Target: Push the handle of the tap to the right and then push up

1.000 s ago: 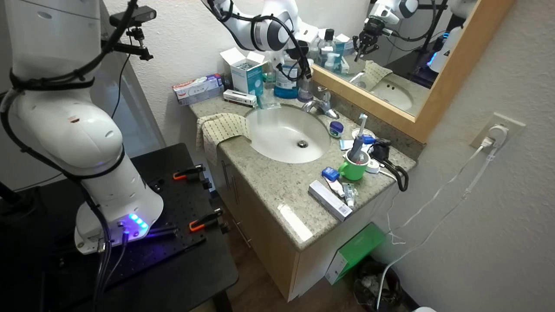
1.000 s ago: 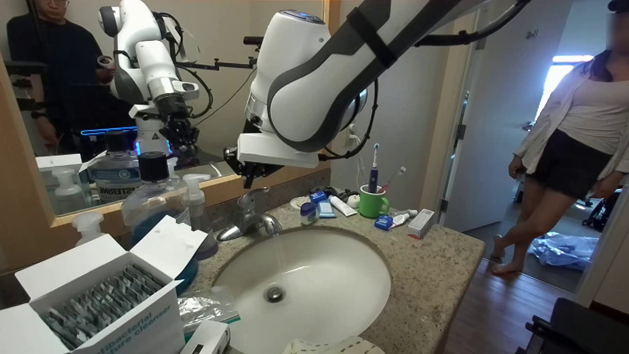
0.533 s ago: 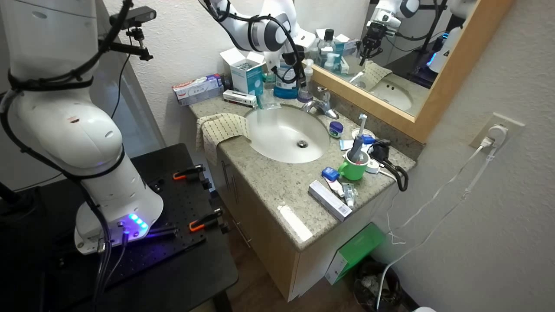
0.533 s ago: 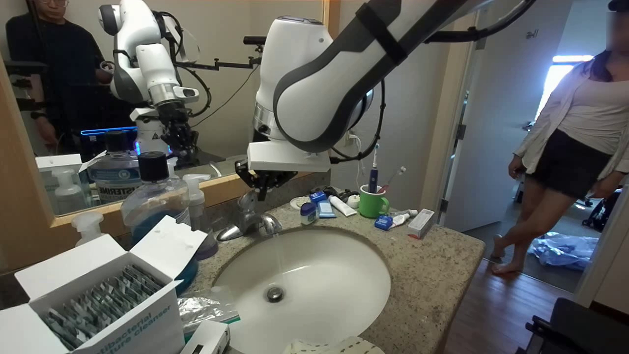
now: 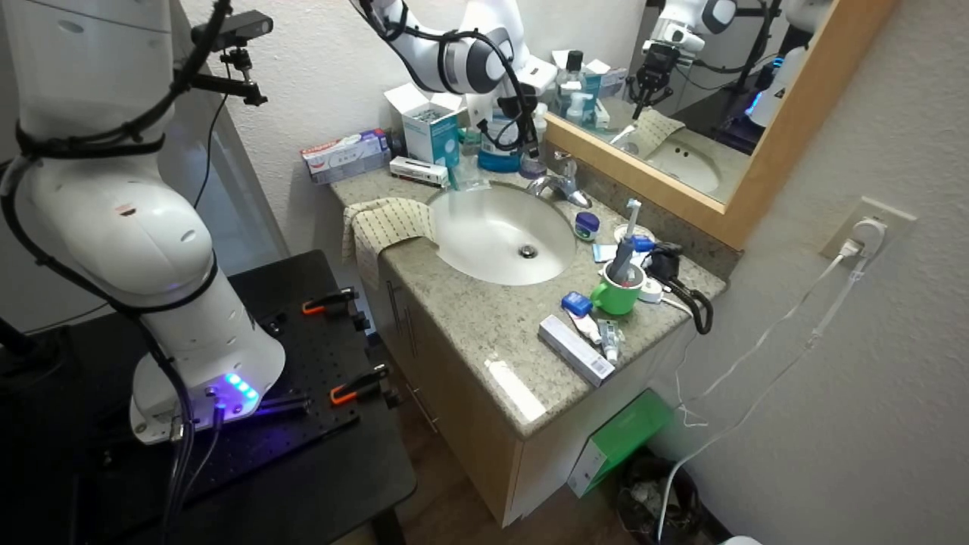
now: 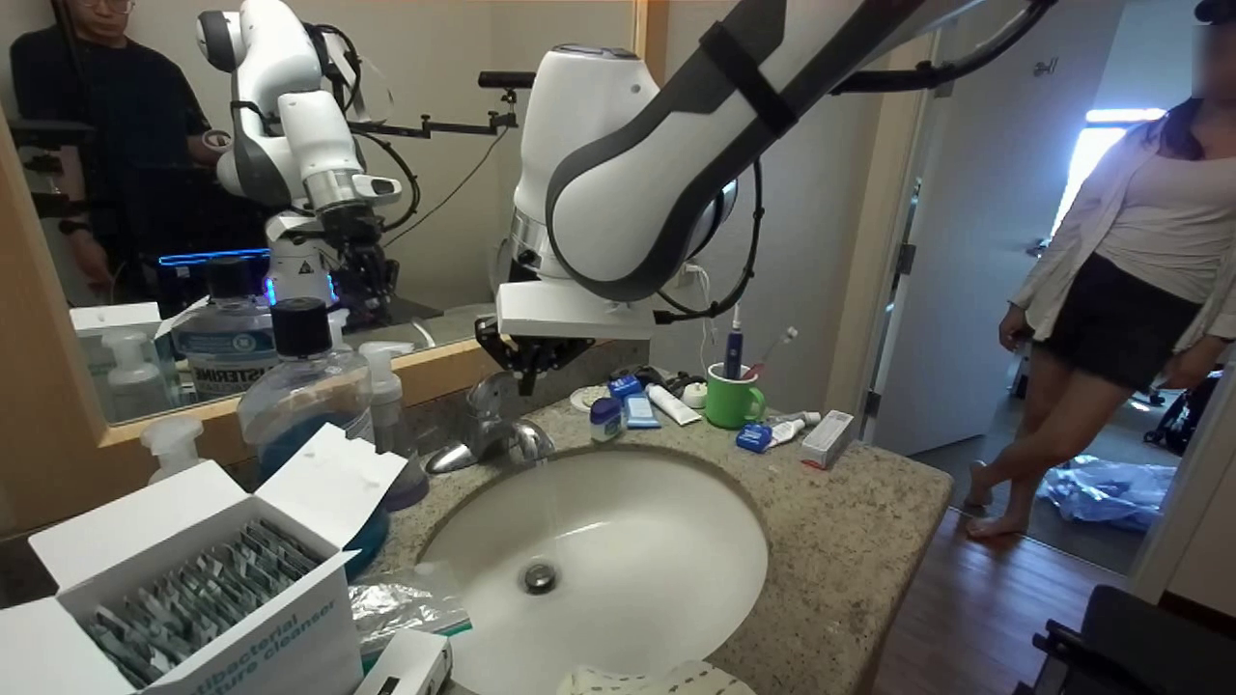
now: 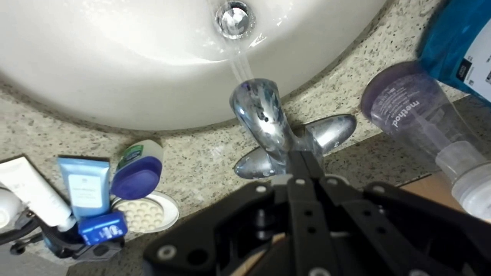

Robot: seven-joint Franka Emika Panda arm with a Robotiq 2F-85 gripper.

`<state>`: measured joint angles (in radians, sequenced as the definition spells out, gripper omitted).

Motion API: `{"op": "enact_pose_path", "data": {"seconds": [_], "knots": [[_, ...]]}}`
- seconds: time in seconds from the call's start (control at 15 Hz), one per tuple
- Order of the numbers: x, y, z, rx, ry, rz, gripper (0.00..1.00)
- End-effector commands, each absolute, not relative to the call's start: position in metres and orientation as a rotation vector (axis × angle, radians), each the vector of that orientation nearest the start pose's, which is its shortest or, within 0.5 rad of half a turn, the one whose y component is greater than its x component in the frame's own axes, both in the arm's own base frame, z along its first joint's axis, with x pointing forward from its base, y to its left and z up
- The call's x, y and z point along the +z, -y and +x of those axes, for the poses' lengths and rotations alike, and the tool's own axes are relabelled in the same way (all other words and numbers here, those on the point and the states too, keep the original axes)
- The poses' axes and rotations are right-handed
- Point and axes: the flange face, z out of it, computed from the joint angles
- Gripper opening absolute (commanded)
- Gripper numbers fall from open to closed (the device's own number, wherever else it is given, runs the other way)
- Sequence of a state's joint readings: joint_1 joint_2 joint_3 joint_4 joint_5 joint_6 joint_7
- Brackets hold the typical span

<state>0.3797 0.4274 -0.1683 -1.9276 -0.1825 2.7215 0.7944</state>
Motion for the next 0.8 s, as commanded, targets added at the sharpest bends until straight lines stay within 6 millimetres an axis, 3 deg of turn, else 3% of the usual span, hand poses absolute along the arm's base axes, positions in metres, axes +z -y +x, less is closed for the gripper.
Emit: {"op": "enact_pose_path", "data": {"seconds": [0.0,0.73], "knots": [[0.309,-0.15,0.647,-0.651,-0.657,-2.978,0.01],[0.305,-0.147,0.67,-0.681,-0.754,-2.963,0.0]]}}
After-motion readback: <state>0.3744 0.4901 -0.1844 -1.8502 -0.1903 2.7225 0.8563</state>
